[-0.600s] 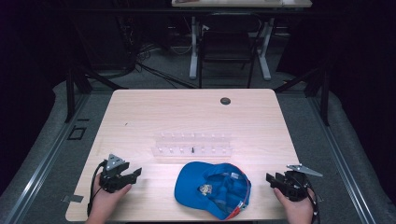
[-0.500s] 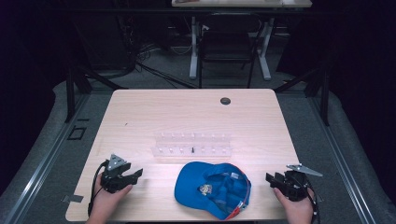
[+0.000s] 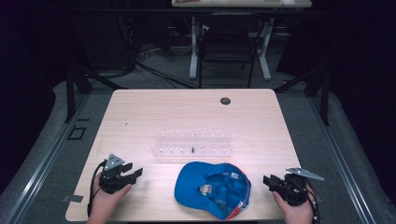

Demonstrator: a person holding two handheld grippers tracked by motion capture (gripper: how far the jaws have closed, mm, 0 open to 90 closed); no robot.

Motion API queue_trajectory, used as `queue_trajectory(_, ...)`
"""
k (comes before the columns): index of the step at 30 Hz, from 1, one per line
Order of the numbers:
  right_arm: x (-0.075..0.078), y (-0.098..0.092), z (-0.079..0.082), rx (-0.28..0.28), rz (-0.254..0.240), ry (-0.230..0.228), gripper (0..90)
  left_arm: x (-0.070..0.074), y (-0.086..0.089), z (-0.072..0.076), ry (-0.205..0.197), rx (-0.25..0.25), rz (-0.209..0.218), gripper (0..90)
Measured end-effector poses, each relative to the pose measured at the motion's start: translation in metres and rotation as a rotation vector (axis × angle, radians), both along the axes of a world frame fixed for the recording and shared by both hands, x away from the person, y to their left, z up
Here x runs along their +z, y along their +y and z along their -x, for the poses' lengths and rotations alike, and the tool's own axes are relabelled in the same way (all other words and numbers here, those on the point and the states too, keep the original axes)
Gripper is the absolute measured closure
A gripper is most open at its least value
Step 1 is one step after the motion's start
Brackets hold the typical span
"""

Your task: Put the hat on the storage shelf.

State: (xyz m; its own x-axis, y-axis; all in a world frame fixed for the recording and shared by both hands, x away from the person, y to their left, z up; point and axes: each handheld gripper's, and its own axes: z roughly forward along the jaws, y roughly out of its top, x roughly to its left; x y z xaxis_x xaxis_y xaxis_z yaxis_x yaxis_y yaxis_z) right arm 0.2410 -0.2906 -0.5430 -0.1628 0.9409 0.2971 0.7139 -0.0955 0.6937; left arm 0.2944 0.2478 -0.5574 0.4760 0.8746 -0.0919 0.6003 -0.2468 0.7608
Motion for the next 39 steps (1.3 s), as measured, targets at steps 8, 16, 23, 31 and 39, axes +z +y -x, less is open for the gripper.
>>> queue_trajectory(8,0.002,0.006,0.001,0.013,0.003,0.012,60.3,0.003,-0.005,0.003,-0.006,-0.029,-0.009,50.6)
queue_trajectory(16,0.006,0.009,0.005,0.041,-0.018,0.023,63.8,0.003,-0.01,0.002,0.01,-0.04,-0.007,49.8)
queue_trajectory(23,0.008,0.013,0.008,0.07,-0.043,0.061,62.4,0.005,-0.016,0.002,0.007,-0.054,-0.003,49.9)
queue_trajectory(31,0.018,0.024,0.011,0.135,-0.144,0.108,61.3,0.006,-0.028,0.007,0.008,-0.096,-0.013,50.0)
queue_trajectory(39,0.018,0.036,0.009,0.175,-0.156,0.155,58.4,0.006,-0.035,0.01,0.005,-0.12,-0.023,49.9)
